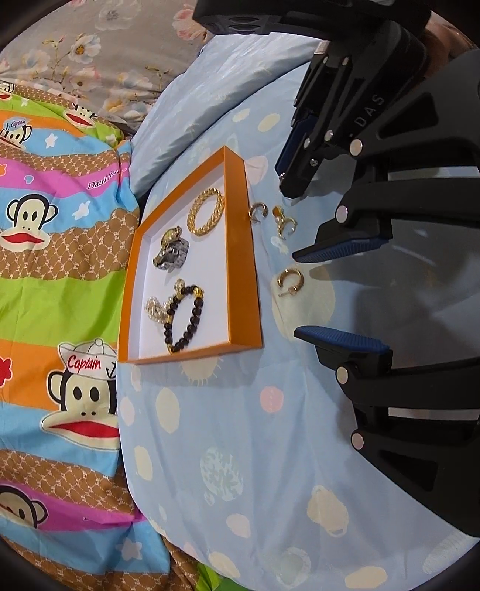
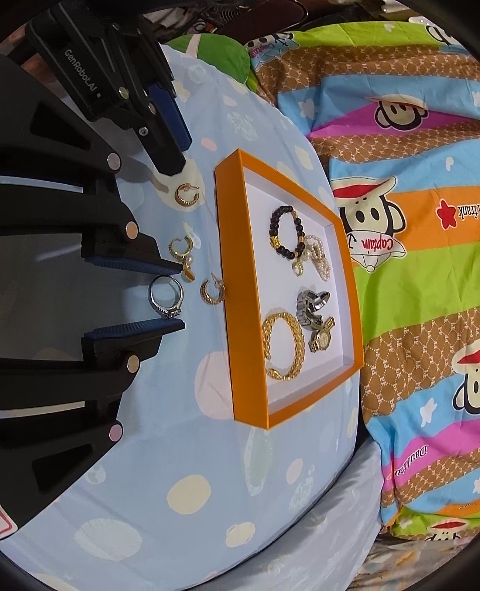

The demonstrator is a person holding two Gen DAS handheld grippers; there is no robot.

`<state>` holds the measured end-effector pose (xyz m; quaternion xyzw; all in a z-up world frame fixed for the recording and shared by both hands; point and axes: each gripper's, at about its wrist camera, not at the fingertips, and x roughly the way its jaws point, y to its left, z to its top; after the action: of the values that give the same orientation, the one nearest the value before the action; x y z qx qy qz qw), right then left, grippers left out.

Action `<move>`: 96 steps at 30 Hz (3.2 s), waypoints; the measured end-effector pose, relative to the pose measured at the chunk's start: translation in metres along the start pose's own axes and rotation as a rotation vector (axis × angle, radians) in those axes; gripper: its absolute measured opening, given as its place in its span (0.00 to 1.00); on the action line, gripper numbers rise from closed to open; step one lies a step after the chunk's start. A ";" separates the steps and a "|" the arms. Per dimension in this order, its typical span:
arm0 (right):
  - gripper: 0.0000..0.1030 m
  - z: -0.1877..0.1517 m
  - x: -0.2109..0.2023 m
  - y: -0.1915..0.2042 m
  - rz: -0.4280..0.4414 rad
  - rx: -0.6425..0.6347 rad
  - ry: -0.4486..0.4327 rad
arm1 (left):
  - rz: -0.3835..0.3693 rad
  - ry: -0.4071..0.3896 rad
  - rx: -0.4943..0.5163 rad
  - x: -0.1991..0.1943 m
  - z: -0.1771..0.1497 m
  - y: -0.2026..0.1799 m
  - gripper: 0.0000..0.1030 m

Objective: Organize jewelry
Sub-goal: 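Grasp the silver stone ring with the right tool while the left tool grasps a gold hoop earring, then carry the ring and hoop earring into the orange box and open both tools, then withdraw both tools from the box toward the last two earrings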

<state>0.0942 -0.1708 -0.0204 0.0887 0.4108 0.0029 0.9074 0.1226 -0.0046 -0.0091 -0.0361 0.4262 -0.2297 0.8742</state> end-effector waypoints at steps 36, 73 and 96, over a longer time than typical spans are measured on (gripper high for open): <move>0.22 0.005 -0.021 -0.016 0.014 0.043 -0.052 | -0.024 -0.007 0.021 -0.002 0.012 -0.018 0.17; 0.24 0.102 0.040 -0.008 0.064 0.013 -0.107 | 0.058 -0.098 0.012 0.046 0.091 0.004 0.38; 0.24 0.014 -0.016 -0.018 0.016 0.043 -0.060 | 0.016 -0.058 0.018 -0.015 0.017 -0.014 0.46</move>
<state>0.0927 -0.1921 -0.0026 0.1113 0.3825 -0.0014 0.9172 0.1224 -0.0131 0.0169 -0.0313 0.3987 -0.2253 0.8884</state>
